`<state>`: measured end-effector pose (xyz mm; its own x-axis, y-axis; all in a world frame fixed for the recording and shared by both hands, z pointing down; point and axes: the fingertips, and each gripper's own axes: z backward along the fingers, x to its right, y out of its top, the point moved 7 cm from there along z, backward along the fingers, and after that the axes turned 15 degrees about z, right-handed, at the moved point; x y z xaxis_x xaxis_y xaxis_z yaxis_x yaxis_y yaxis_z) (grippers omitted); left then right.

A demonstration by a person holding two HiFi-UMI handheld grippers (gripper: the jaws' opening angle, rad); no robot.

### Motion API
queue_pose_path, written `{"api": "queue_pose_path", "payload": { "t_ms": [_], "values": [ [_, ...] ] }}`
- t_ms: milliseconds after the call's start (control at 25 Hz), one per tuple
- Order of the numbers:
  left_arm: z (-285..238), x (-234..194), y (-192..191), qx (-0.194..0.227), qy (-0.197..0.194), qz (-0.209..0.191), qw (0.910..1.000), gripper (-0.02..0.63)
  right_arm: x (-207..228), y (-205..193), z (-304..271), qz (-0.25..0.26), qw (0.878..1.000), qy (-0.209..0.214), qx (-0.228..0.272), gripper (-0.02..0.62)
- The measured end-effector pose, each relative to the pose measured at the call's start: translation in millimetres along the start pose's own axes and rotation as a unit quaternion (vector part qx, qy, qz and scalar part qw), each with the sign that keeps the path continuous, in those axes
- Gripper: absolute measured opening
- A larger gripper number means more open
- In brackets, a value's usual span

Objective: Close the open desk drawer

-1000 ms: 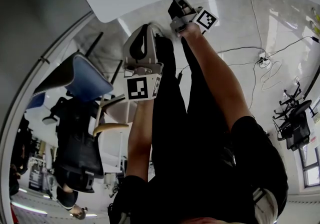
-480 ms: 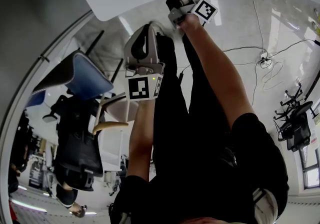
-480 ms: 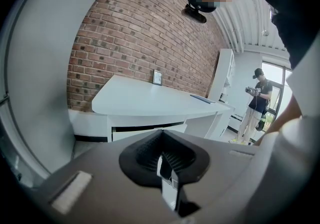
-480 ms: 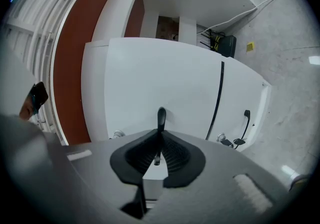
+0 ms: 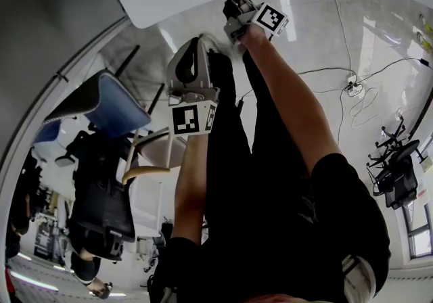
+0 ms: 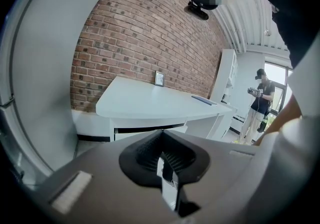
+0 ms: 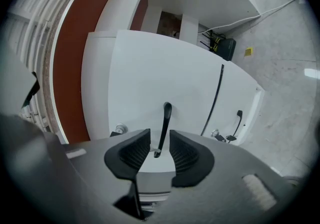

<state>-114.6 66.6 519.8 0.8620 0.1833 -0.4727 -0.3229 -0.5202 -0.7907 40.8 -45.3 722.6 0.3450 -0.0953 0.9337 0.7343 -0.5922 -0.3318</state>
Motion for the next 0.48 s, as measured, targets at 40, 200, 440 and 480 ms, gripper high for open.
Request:
{"api": "queue_pose_path", "payload": {
  "t_ms": [40, 200, 440, 480],
  "values": [
    [2.5, 1.5, 1.5, 0.001, 0.001, 0.001, 1.0000, 0.018, 0.1, -2.3, 5.3, 0.003, 1.000, -0.015, -0.005, 0.124],
    [11.7, 8.0, 10.2, 0.010, 0.009, 0.004, 0.9999, 0.018, -4.0, -9.4, 33.5, 0.016, 0.998, -0.062, -0.025, 0.124],
    [36.5, 14.7, 40.1, 0.027, 0.027, 0.025, 0.9989, 0.018, -39.6, -0.3, 85.7, 0.067, 0.985, -0.142, -0.068, 0.101],
    [42.8, 17.4, 47.8, 0.029, 0.029, 0.027, 0.9988, 0.018, -49.9, 1.6, 94.3, 0.078, 0.982, -0.153, -0.078, 0.088]
  ]
}}
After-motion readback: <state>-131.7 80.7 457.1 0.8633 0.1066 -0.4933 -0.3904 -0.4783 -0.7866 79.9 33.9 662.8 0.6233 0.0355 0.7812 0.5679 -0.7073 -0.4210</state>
